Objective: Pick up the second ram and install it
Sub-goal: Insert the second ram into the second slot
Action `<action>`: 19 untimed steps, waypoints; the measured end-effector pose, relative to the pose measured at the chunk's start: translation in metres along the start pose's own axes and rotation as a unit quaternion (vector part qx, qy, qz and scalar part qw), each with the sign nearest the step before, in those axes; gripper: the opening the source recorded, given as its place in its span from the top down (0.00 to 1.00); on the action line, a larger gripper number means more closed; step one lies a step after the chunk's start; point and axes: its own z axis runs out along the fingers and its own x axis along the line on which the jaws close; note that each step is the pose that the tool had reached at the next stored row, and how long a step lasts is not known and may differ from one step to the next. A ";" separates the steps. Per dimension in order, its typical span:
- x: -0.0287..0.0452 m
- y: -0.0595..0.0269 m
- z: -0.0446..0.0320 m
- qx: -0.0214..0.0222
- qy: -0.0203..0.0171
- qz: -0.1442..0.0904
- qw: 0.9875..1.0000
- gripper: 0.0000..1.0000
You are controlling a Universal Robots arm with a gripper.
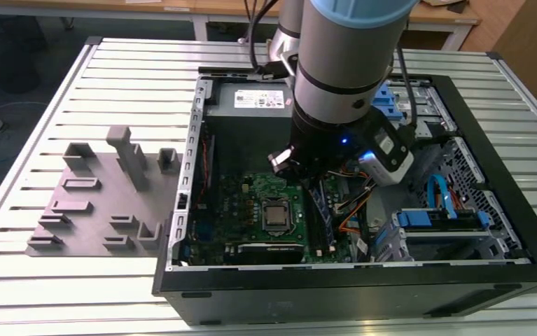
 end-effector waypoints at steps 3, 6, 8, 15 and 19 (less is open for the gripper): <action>0.0000 0.0000 0.0000 0.001 -0.001 0.008 1.000 0.89; 0.0000 0.0000 0.0000 0.001 -0.002 0.016 1.000 0.89; 0.0000 0.0000 0.0000 0.002 -0.002 0.022 1.000 0.89; 0.0000 0.0000 0.0000 0.004 -0.005 0.050 0.999 0.89; 0.0000 0.0000 0.0000 0.005 -0.006 0.061 0.998 0.89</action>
